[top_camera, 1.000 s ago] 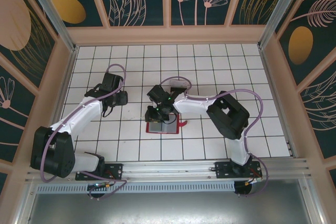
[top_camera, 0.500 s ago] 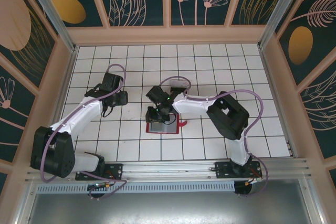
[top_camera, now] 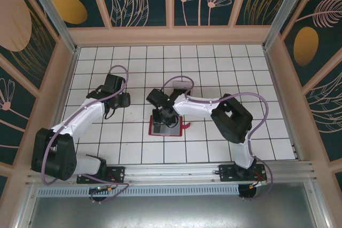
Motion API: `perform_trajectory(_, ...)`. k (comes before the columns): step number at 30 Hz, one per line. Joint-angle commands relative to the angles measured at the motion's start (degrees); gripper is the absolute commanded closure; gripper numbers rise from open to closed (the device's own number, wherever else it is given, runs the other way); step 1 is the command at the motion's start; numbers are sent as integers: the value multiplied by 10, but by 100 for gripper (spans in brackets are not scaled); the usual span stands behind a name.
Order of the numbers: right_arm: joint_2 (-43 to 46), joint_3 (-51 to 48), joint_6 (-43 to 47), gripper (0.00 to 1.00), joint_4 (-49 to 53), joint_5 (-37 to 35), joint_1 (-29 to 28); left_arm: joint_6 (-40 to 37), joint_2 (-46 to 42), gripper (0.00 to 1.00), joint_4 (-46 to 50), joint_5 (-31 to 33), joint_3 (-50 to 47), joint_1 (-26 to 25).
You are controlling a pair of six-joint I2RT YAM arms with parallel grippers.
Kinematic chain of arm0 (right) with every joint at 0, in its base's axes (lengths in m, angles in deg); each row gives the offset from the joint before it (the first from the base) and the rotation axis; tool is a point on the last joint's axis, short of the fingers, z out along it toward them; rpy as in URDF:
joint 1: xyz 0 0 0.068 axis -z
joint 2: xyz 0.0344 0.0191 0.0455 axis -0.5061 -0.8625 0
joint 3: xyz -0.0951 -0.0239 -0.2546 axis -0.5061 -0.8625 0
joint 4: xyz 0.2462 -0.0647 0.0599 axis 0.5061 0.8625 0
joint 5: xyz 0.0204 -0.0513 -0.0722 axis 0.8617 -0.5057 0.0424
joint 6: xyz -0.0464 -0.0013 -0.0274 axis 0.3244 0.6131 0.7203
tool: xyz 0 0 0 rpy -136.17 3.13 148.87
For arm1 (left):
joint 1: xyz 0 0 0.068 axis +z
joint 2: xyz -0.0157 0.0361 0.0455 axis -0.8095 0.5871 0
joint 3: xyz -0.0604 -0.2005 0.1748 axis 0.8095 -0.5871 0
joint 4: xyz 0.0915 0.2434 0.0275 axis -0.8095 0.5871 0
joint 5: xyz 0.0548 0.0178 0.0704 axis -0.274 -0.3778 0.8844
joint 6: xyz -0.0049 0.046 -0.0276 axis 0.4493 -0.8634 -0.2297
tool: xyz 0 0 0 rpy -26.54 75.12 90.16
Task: Take the credit cards out of the card holder
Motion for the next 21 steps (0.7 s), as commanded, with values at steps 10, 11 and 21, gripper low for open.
perform_trajectory(10,-22,57,-20,61,123,-110,-21,-10,12,53,10,-14,9,4)
perform_trajectory(11,-25,61,-18,60,127,-115,-21,-10,12,53,10,-14,9,4)
perform_trajectory(21,-38,90,-16,51,174,-156,-33,-11,14,53,10,-14,8,4)
